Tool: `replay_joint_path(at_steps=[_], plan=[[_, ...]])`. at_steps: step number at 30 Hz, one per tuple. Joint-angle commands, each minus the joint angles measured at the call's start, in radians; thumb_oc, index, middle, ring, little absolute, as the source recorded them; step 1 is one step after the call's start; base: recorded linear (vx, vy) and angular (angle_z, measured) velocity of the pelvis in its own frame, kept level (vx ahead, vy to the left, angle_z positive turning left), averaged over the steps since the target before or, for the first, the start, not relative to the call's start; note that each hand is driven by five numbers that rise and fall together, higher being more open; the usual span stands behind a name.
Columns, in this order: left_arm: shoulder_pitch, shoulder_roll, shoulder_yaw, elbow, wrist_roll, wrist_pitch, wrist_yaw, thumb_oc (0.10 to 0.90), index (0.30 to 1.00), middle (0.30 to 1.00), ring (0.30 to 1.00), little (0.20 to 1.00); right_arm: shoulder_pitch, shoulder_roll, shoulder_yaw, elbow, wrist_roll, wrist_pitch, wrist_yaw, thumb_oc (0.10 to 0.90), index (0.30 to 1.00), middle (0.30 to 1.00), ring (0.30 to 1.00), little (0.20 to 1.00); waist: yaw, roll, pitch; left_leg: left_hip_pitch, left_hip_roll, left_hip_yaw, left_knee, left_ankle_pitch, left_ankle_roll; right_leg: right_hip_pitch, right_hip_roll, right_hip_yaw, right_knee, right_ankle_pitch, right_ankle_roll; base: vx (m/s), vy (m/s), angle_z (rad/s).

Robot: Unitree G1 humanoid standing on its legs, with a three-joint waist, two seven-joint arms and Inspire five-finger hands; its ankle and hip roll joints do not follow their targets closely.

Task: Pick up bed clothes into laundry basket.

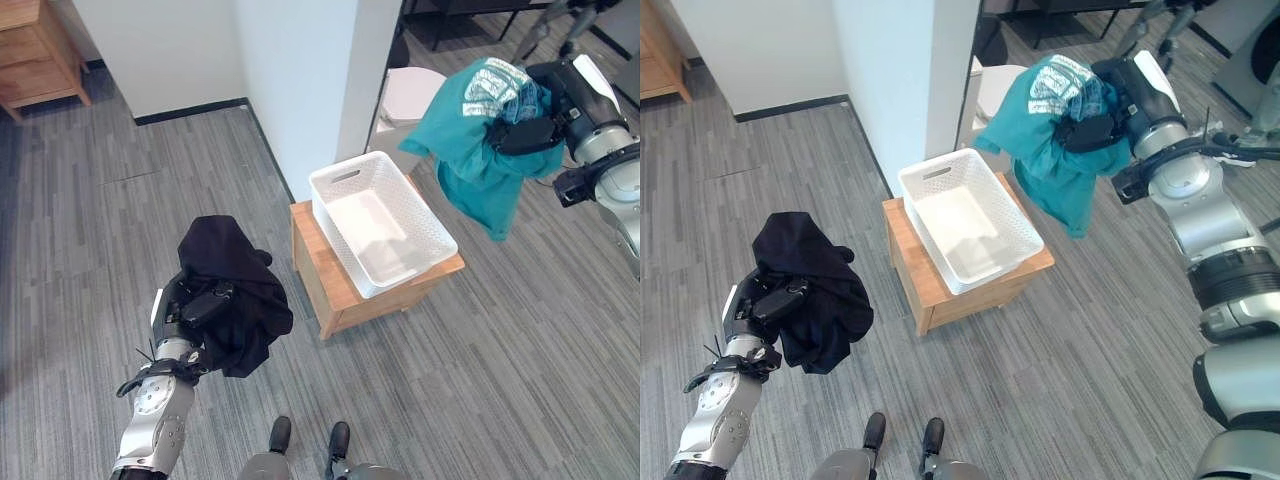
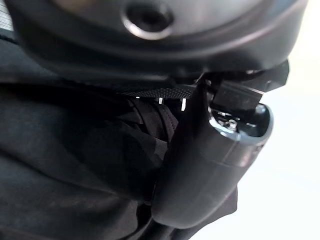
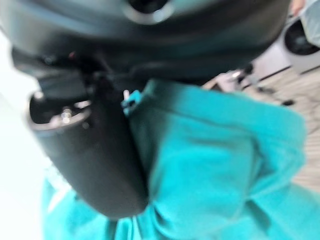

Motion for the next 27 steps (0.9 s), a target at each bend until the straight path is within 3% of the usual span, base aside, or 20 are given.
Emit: replay_joint_path(at_steps=[1,14,18,27], plan=[[-0.022,0.105,0.016,-0.128,-0.01,-0.106,-0.026,0.4,0.3,0.3,0.3,0.3,-0.213,0.002,0.051,0.07,-0.023,-0.045,-0.07,0.4,0.3,0.3,0.3,0.3,0.005,-0.036,-0.112,-0.059,-0.014,-0.017,-0.012,-0.001,-0.015,-0.018,-0.102,0.053,0.008,-0.067,0.153,-0.07,0.006,0.09],[0.0,0.123,0.035,-0.158,-0.001,-0.108,-0.006,0.4,0.3,0.3,0.3,0.3,-0.385,0.131,0.166,0.275,-0.055,-0.009,-0.092,0.4,0.3,0.3,0.3,0.3,0.084,-0.068,-0.037,-0.16,-0.028,-0.073,-0.012,0.031,-0.016,-0.096,-0.093,0.016,0.011,-0.054,0.149,-0.03,-0.004,0.14],[0.025,0.128,0.06,-0.163,0.005,-0.11,0.002,0.4,0.3,0.3,0.3,0.3,-0.421,0.156,0.187,0.392,-0.069,0.004,-0.095,0.4,0.3,0.3,0.3,0.3,0.112,-0.07,-0.014,-0.175,-0.032,-0.094,-0.012,0.035,-0.014,-0.102,-0.094,-0.002,0.01,-0.058,0.15,0.03,-0.012,0.15],[0.041,0.133,0.075,-0.163,0.014,-0.116,0.017,0.4,0.3,0.3,0.3,0.3,-0.456,0.157,0.214,0.519,-0.085,0.014,-0.094,0.4,0.3,0.3,0.3,0.3,0.129,-0.061,0.013,-0.201,-0.037,-0.112,-0.012,0.04,-0.018,-0.121,-0.092,-0.013,0.007,-0.062,0.148,0.02,-0.003,0.1]])
